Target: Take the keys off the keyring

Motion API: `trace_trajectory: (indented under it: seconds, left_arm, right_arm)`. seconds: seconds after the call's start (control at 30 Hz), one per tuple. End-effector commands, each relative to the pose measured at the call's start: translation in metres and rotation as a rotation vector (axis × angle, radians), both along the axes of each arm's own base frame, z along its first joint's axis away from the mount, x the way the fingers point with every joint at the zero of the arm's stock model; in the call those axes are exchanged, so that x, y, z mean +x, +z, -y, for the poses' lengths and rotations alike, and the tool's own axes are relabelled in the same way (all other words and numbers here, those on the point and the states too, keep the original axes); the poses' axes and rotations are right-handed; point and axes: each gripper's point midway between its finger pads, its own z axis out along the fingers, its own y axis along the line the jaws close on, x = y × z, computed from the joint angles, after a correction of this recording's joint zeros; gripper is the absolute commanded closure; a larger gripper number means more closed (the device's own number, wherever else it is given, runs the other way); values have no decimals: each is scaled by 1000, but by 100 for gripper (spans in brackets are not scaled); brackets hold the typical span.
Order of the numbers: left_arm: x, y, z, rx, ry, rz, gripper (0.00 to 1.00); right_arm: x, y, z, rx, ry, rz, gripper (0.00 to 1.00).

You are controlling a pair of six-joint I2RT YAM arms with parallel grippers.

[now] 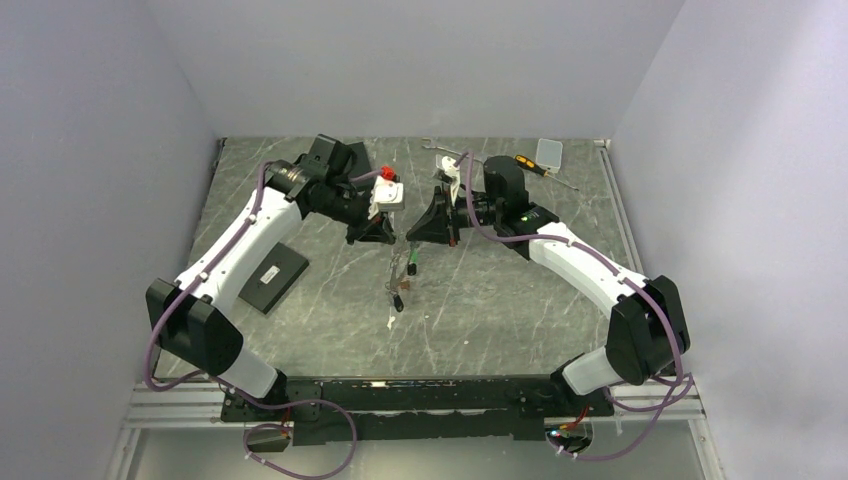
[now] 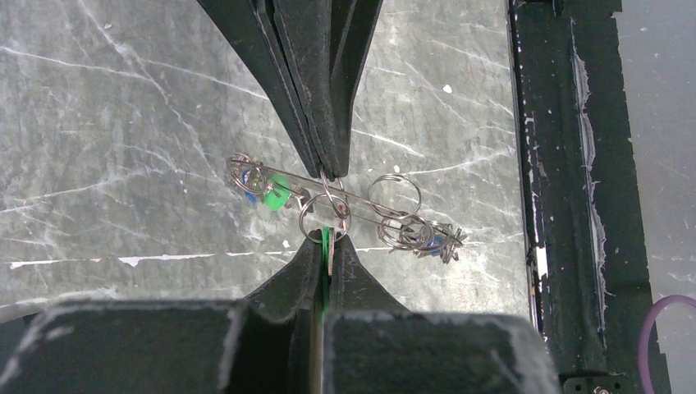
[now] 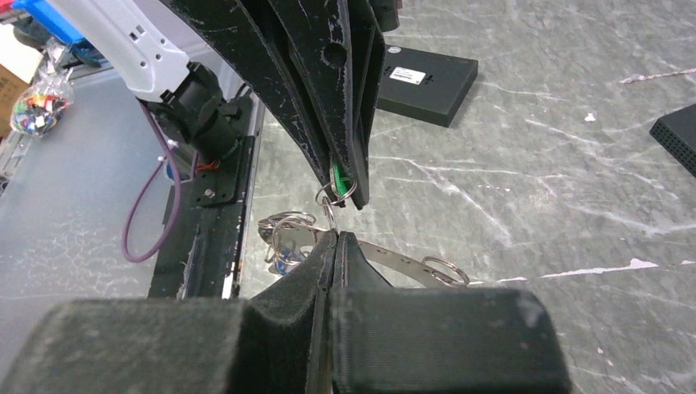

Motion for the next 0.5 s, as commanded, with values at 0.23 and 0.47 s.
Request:
trace_trajectory:
  seconds: [0.23,0.47]
  left_arm:
    - [-10,5,2,-40,-14,-24,100]
    - [-14,-3,2,-21,-23,-33,100]
  right_arm:
    - [1,32,0,75,16,96,100]
    - [4,35,0,87,-3,57,100]
